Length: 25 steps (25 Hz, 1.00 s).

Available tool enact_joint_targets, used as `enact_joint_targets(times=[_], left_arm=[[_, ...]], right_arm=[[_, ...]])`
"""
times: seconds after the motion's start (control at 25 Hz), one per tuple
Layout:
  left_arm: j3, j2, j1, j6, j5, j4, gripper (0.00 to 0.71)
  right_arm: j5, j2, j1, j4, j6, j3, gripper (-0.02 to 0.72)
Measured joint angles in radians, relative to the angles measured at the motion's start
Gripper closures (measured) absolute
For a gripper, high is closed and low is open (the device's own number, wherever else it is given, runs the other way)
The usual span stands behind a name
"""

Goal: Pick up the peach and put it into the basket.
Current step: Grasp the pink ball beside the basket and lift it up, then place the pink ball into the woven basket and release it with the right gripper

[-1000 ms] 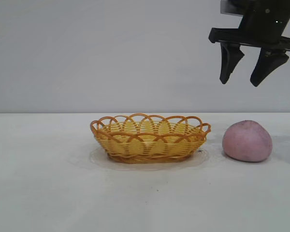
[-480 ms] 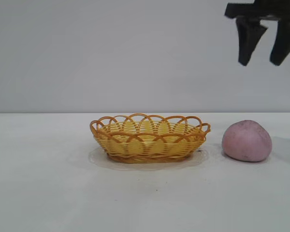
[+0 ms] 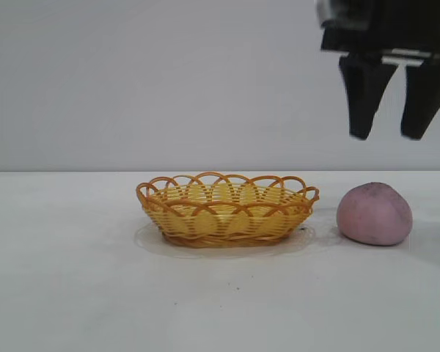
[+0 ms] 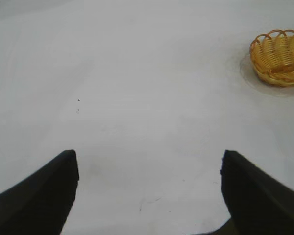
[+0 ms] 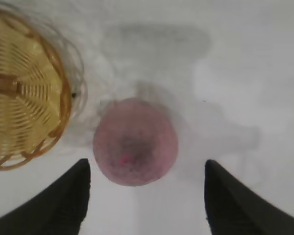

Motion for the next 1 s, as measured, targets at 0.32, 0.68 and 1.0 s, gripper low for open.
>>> enact_joint_targets(times=[0.32, 0.68, 1.0], left_arm=[[0.000, 0.000, 0.000, 0.000, 0.000, 0.000, 0.133], [0.000, 0.000, 0.000, 0.000, 0.000, 0.000, 0.133], [0.000, 0.000, 0.000, -0.002, 0.000, 0.000, 0.133]], right_arm=[[-0.015, 0.043, 0.000, -0.033, 0.000, -0.012, 0.647], [0.115, -0.080, 0.016, -0.065, 0.000, -0.203, 0.703], [0.101, -0.079, 0.196, -0.024, 0.000, -0.257, 0.703]])
